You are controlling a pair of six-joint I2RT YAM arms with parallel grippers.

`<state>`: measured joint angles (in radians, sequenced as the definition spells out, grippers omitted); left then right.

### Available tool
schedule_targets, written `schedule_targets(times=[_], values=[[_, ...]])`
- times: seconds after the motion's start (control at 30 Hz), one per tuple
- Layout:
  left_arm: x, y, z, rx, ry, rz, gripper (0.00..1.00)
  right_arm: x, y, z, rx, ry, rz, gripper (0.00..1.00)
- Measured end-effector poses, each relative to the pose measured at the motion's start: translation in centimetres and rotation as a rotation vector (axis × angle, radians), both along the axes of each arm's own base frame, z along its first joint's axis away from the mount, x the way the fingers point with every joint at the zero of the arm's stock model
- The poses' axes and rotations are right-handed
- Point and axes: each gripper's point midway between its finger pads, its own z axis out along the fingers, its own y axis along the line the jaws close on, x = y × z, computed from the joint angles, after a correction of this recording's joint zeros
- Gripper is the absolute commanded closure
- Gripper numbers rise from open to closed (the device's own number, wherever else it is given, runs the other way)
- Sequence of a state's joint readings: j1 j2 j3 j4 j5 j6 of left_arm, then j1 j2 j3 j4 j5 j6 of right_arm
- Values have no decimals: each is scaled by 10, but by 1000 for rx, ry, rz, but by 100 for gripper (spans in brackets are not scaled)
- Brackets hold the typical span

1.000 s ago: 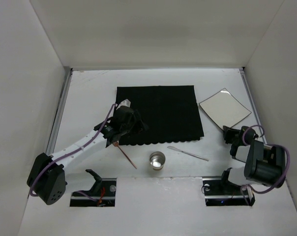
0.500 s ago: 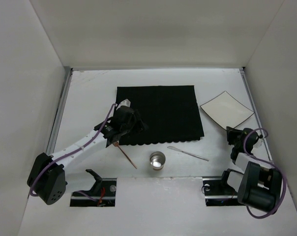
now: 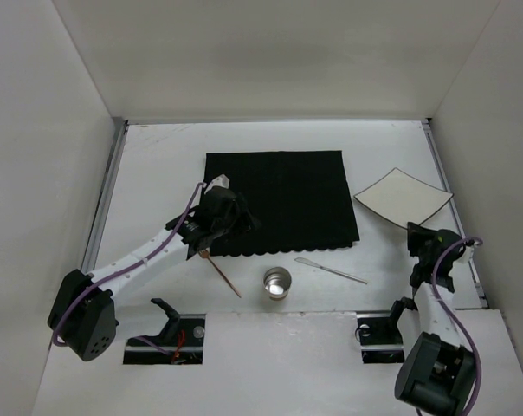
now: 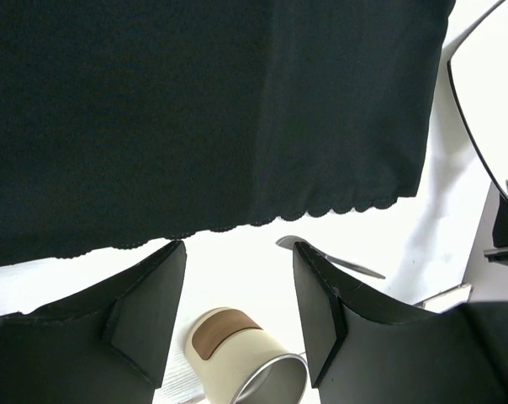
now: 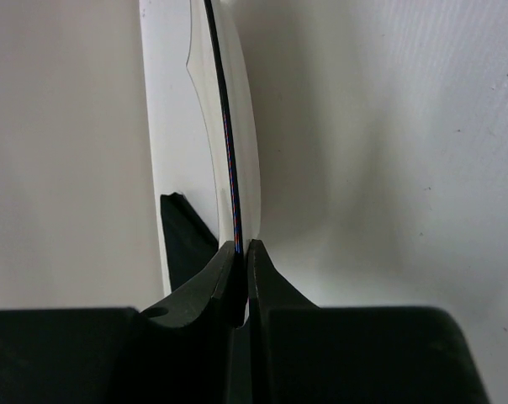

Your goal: Set the dinner table for one person

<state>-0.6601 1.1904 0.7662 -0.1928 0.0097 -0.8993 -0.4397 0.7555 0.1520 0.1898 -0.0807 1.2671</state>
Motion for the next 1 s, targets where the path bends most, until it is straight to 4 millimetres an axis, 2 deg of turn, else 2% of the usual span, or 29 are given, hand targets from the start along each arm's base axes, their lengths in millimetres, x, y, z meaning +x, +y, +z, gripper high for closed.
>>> schedule_targets(times=[0.27, 0.57, 0.63, 0.7, 0.87, 1.0], values=[[2, 2, 0, 0, 0, 9, 49, -3, 7, 19, 4, -27, 39, 91], [15, 15, 4, -4, -8, 53, 49, 7, 28, 58, -6, -124, 142, 91], [21, 19, 8, -7, -15, 71, 49, 14, 46, 64, -6, -132, 202, 91], [30, 27, 15, -13, -27, 94, 49, 21, 72, 70, -3, -141, 290, 91], [47, 46, 34, -26, -70, 150, 49, 30, 152, 79, 14, -151, 557, 91], [48, 59, 45, -30, -95, 180, 49, 29, 210, 79, 29, -157, 732, 91]])
